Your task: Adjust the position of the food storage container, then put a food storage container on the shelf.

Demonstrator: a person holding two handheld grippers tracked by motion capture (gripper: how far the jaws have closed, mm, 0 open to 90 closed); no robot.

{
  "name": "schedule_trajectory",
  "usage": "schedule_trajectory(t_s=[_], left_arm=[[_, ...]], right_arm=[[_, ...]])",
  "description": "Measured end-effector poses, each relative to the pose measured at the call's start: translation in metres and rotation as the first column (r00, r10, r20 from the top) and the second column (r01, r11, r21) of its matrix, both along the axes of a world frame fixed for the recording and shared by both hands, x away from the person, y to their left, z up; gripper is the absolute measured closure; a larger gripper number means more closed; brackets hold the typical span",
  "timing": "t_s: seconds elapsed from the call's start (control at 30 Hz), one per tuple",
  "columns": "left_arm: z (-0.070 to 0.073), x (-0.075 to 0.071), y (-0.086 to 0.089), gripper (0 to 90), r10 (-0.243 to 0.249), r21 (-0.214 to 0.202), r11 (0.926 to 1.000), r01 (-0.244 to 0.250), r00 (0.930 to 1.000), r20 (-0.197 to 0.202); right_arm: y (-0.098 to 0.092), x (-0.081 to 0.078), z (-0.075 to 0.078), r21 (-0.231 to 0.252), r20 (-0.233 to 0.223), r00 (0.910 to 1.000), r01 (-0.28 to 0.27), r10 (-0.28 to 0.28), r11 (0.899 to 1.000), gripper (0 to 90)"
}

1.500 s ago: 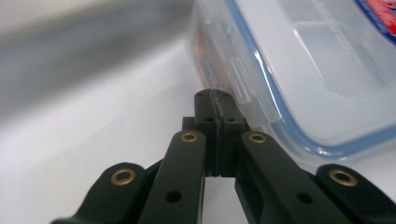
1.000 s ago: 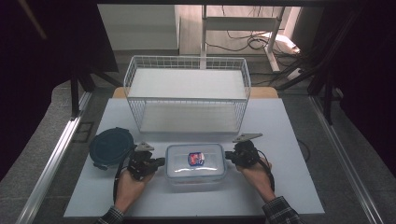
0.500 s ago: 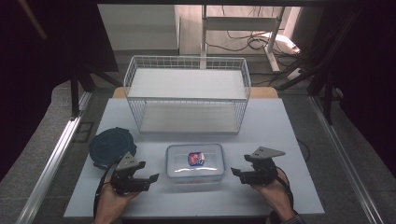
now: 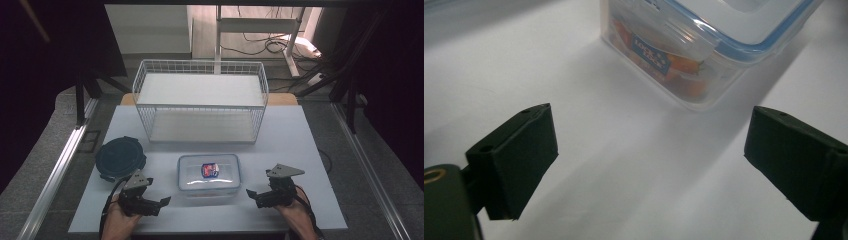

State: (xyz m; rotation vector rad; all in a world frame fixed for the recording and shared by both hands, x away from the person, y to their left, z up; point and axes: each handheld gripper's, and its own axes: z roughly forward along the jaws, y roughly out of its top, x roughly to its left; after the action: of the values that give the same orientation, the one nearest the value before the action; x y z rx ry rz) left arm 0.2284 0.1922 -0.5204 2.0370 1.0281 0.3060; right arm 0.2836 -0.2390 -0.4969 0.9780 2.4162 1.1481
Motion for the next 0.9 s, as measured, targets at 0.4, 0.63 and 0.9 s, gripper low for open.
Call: schedule_trajectory(t_s=[0.4, 0.63, 0.9], left_arm=[[0.008, 0.008, -0.001, 1.3, 0.007, -0.073, 0.9973, -0.006, 0.9998, 0.017], [0.024, 0.029, -0.017, 3.2, -0.024, -0.116, 0.9929, 0.024, 0.9997, 0.000], [0.024, 0.058, -0.045, 0.3, -0.088, -0.117, 0.9900, 0.079, 0.9931, -0.077]], right_arm=[[0.003, 0.002, 0.009, 0.036, 0.027, 0.9993, -0.029, 0.028, 0.999, 0.3], [0.021, 0.015, 0.022, 0.084, -0.006, 0.9986, -0.051, 0.052, 0.995, 1.2], [0.046, 0.032, 0.021, 0.018, -0.096, 0.9915, -0.087, 0.088, 0.996, 0.0]])
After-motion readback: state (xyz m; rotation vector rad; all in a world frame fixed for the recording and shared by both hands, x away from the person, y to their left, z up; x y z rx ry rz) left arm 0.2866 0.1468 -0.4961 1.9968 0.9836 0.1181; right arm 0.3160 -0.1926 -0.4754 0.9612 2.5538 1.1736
